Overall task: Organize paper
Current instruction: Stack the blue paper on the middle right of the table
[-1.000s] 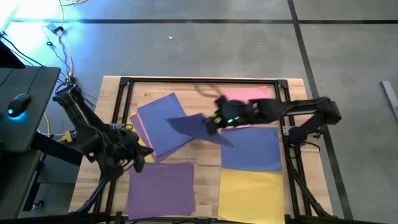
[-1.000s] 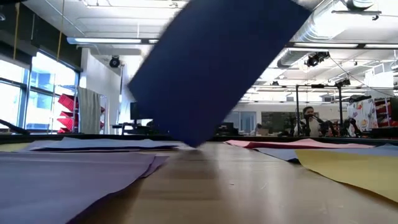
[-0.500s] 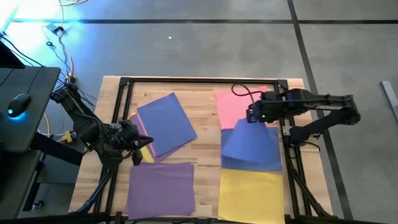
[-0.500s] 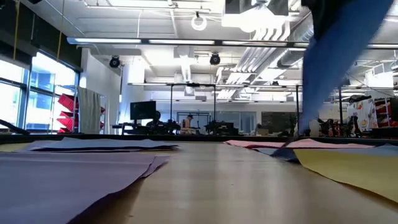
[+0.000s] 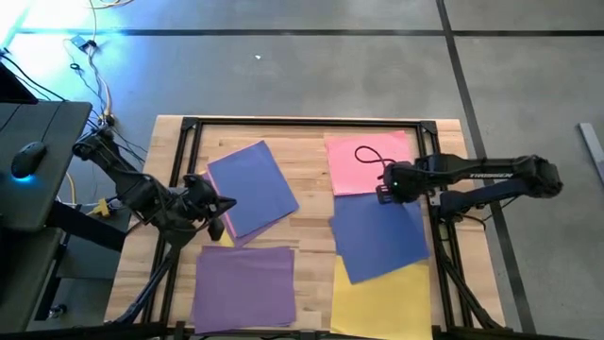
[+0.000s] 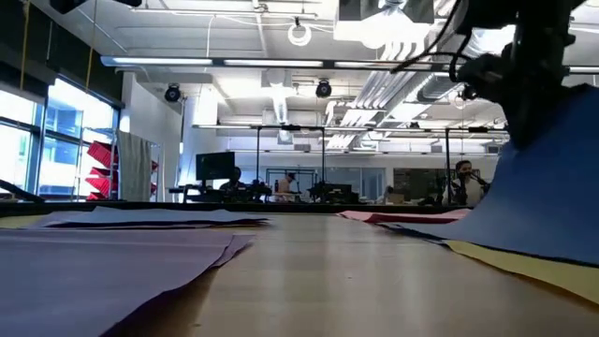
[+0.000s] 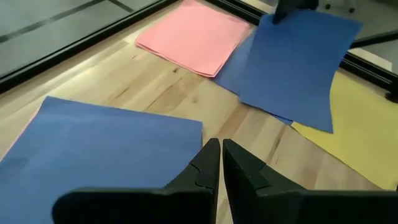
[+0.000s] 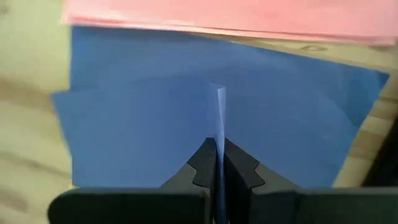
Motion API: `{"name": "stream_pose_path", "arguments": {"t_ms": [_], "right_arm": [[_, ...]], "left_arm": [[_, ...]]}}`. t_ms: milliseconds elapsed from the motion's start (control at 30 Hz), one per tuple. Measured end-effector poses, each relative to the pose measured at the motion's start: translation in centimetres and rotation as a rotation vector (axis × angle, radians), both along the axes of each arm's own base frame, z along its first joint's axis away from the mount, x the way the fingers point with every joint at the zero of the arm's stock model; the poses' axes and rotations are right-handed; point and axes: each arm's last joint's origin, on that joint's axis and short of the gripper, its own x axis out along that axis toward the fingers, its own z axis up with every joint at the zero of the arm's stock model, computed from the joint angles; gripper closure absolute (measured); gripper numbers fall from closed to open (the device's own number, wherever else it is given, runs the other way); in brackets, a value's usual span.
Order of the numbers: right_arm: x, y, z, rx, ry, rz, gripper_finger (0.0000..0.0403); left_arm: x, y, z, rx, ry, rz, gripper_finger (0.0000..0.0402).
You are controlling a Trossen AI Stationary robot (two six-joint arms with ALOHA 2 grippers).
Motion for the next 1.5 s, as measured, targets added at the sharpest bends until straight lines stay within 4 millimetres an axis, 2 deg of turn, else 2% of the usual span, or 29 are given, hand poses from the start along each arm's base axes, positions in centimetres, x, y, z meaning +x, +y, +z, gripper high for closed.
{"name": "stream_pose_path", "arguments": {"t_ms": [200, 467, 667, 867, 1100, 1233, 1500], "right_arm": [[-1.3, -0.1, -1.2, -0.03, 0.02, -0.172, 0.0403], [-2.1, -0.1, -1.7, -0.07, 0.092, -0.082, 0.0403], [-1.9, -0.2, -1.9, -0.102, 0.109, -0.112, 0.0403], [-1.1, -0.3, -2.9, -0.115, 0.187, -0.145, 0.0403], [-0.4, -0.3, -4.1, -0.076, 0.279, -0.09, 0.0401], [-0.2, -0.3, -4.4, -0.059, 0.298, -0.066, 0.0376], [-0.2, -0.3, -4.3, -0.061, 0.297, -0.067, 0.0282]], "left_arm": [[0.5, 0.8, 0.0, -0.022, -0.003, 0.054, 0.0402], [1.0, 1.6, 0.0, -0.015, 0.006, 0.09, 0.0402], [1.2, 1.9, -0.1, -0.04, 0.037, 0.071, 0.0402], [1.3, 1.9, 0.0, -0.049, 0.037, 0.069, 0.0402], [1.3, 1.8, -0.1, -0.071, 0.058, 0.039, 0.0402], [1.3, 1.8, -0.1, -0.079, 0.061, 0.033, 0.0402], [1.6, 1.5, 0.1, -0.103, 0.06, -0.026, 0.0402]]}}
